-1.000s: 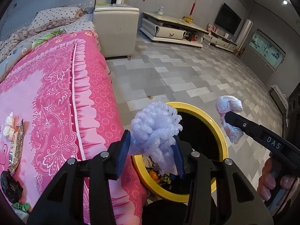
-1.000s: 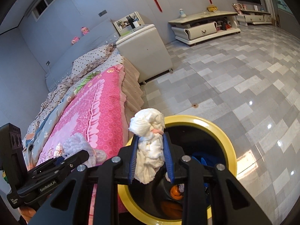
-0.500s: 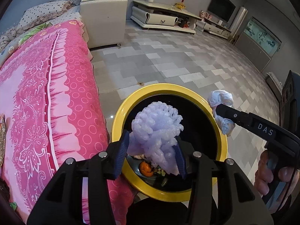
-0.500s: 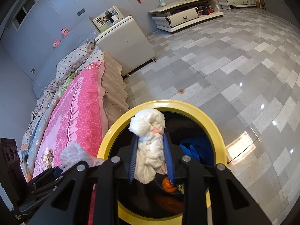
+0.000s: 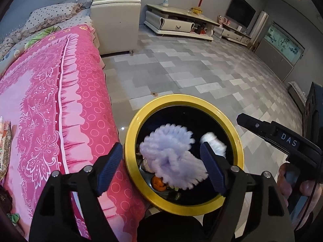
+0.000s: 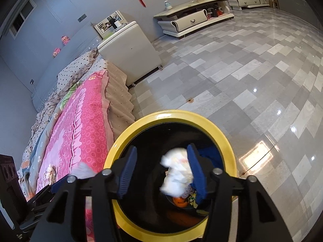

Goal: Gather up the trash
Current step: 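Open both grippers to drop the scrubber and tissue into the bin, then move both grippers back over the trash on the bed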

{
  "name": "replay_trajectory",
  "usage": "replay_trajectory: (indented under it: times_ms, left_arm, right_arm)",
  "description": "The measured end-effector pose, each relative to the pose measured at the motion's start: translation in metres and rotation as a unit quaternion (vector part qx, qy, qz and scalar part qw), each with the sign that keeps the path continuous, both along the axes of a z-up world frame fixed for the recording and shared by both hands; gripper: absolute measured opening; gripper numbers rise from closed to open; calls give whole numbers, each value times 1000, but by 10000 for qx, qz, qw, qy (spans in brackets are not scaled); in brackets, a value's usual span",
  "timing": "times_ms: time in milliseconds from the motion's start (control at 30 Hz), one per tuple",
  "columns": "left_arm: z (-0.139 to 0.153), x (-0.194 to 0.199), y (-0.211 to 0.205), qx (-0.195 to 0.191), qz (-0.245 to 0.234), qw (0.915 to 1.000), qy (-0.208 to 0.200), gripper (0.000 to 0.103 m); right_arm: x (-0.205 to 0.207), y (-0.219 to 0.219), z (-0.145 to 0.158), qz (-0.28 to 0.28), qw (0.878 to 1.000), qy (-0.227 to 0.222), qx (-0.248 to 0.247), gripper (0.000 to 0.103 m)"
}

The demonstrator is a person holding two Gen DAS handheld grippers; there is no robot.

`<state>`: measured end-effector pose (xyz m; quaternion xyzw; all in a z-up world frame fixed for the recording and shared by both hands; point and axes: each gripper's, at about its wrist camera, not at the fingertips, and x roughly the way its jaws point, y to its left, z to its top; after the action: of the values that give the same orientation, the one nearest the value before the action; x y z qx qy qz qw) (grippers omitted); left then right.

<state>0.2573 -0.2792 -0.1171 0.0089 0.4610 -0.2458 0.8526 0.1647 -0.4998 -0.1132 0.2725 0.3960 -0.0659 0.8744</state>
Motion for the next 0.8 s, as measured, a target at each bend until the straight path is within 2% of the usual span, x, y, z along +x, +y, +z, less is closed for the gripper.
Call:
replay_trajectory:
  times_ms: [67,200,367,533,800]
  left_arm:
    - [4,-2,3,20,23,10000,-63,86]
    - [11,-6,10,22,112,9997,-202,90]
    - [19,-12,22,50,134,9995,-296,90]
    - [26,-18,46,191,191,9986,-462,90]
    - [36,-22,111,433,576,9955,-622,90]
  right_arm:
    - [-2,-1,1,-63,10000,10,-1,59]
    - [-8,0,7,-87,10000,-21,-5,59]
    - [-13,10,18,61,9999,-108,-30,60]
    - [-15,34,30,533,9983,-251,-30,65]
    - [-14,87,49,1415,9889,-451,-77,70]
